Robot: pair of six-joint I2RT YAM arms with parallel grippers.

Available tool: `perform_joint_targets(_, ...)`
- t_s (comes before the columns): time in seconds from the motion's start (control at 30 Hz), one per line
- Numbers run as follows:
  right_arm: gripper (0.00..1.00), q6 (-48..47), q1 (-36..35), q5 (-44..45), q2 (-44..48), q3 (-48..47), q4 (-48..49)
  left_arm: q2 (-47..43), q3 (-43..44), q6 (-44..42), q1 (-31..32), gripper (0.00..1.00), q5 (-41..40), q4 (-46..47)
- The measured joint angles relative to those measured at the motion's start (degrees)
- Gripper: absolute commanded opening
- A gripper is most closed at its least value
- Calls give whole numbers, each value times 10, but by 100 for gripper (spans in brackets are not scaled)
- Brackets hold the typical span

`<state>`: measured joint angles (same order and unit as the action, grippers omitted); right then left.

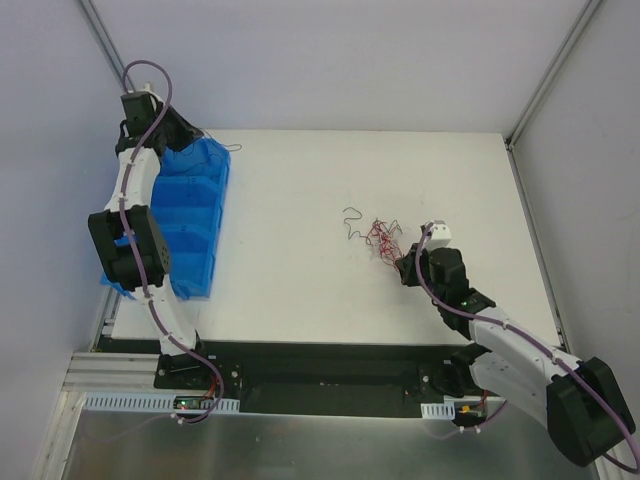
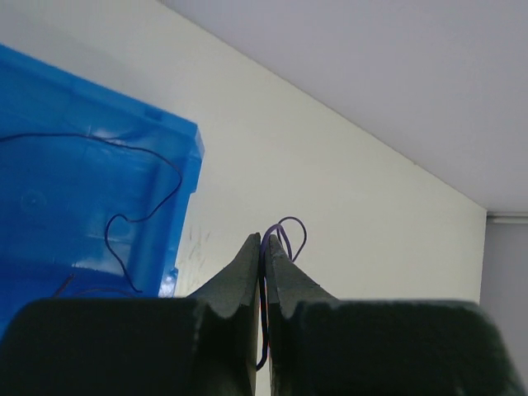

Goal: Untangle the cables

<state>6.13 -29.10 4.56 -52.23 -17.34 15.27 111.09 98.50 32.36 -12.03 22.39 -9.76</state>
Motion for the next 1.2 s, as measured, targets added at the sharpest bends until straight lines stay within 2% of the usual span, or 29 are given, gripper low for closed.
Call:
perform_joint_targets(0.47, 0, -5, 0, -14, -31, 0, 17, -12, 83, 14, -23, 0, 36, 20)
perform_joint_targets(0.67, 0, -7, 1, -20, -33, 0, 21, 21, 105, 15, -36, 0, 37, 28)
perform_joint_targets(0.9, 1, -9, 3, -21, -36, 0, 21, 51, 59, -20, -51, 0, 23, 30)
perform_joint_targets(0.93, 1, -9, 3, -22, -36, 0, 21, 52, 51, -26, -53, 12, 19, 30)
perform_joint_targets(1.03, 0, -8, 3, -24, -36, 0, 21, 51, 33, -45, -56, 60, 3, 23)
perform_joint_targets(1.07, 1, -9, 4, -24, -36, 0, 21, 51, 28, -46, -56, 70, 0, 21)
perform_joint_targets(1.2, 1, -9, 4, -24, -33, 0, 21, 49, 20, -34, -57, 73, -5, 5)
